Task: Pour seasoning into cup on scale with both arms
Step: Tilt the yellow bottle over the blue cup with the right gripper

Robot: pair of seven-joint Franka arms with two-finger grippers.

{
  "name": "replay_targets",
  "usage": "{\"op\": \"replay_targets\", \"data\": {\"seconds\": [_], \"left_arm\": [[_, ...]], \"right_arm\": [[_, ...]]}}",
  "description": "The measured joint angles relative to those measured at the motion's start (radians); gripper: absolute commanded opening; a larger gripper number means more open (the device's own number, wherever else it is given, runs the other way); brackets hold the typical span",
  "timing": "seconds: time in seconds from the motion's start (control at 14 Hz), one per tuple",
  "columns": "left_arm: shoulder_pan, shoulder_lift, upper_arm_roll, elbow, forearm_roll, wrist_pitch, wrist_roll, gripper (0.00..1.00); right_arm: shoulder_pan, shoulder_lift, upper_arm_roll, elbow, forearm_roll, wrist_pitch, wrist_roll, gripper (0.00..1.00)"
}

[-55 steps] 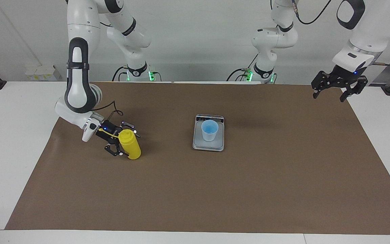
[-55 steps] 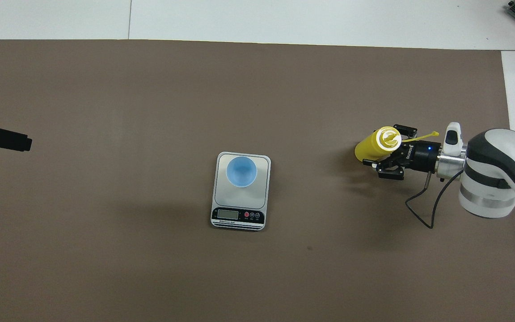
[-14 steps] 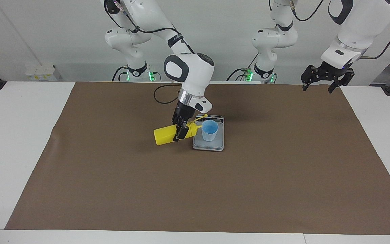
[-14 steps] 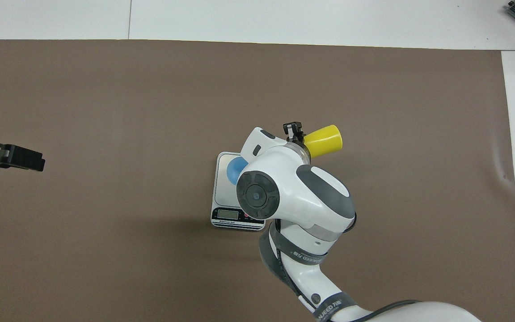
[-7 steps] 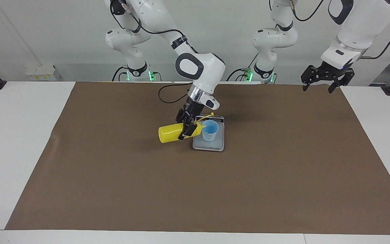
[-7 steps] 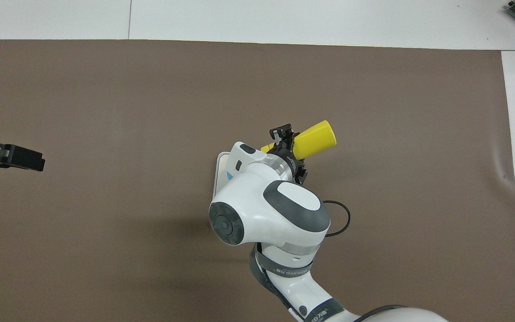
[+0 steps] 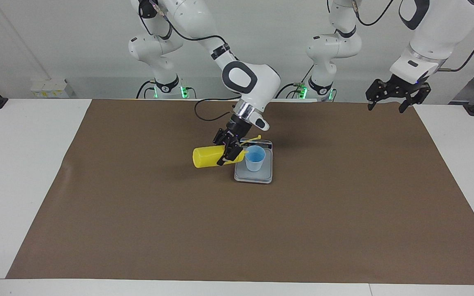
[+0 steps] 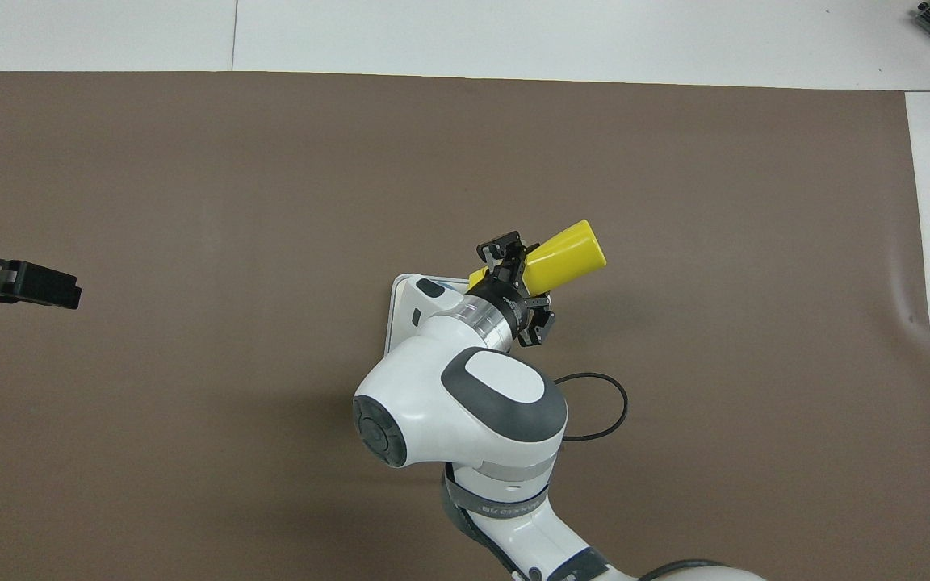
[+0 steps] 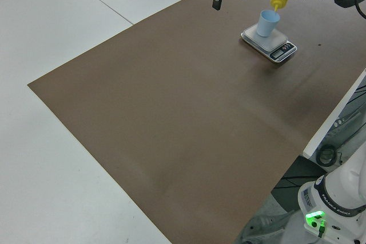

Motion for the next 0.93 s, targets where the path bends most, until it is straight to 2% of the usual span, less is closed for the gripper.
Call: {"op": "replay_targets", "data": {"seconds": [0.5,0.93], "left_arm": [[0.0,0.0,0.0,0.0,0.0,0.0,0.0,1.0],[0.0,0.0,0.0,0.0,0.0,0.0,0.0,1.0]], "right_arm": [[0.035,-0.019,0.0,-0.078,-0.159,-0.001,0.108,0.0],[0.046,-0.027,0.0,-0.079,-0.169,0.011,0.111,0.0]]}}
